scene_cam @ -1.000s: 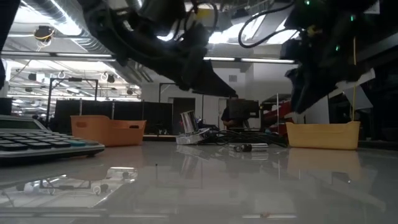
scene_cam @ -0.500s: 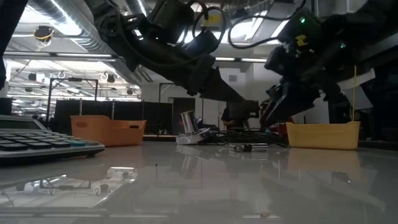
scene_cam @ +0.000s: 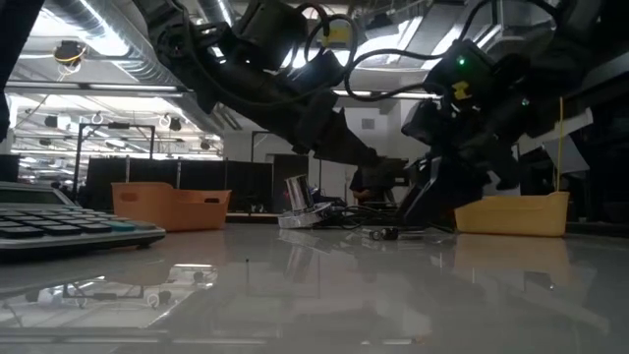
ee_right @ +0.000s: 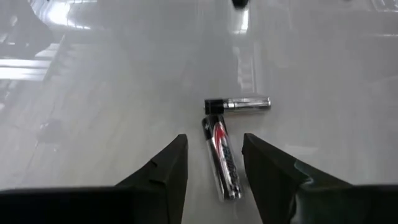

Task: Sort batteries
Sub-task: Put the silver battery into the yellow bin

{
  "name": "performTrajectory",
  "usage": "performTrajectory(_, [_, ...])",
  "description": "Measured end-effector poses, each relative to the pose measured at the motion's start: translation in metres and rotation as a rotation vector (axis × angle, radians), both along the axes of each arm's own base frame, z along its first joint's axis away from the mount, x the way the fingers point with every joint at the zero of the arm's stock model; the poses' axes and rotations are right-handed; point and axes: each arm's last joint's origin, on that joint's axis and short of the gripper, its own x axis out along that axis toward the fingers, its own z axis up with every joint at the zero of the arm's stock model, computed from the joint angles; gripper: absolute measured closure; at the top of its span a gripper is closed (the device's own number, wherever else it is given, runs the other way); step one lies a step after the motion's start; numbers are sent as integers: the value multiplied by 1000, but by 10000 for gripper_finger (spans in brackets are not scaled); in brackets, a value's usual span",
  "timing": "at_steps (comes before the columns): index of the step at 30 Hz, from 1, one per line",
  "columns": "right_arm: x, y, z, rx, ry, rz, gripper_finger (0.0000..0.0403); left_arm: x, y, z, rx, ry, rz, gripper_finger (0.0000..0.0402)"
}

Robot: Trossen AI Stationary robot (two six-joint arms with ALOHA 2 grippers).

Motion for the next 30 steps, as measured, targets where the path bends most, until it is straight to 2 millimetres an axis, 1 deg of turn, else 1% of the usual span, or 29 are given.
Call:
performTrajectory(10, [3, 0, -17, 9, 45, -1, 253, 0, 0, 0, 2, 1, -1, 271])
performTrajectory(18, [3, 0, -19, 11, 54, -1, 257, 0, 0, -1, 2, 7, -1, 271])
performTrajectory(22, [3, 0, -19, 7, 51, -6, 286, 0, 0, -1, 2, 7, -1, 271])
performTrajectory(27, [4, -1, -19, 5, 43, -8, 344, 0, 0, -1, 1, 6, 0, 271])
performTrajectory(30, [4, -1, -18, 5, 42, -9, 373, 0, 0, -1, -3, 5, 2, 271])
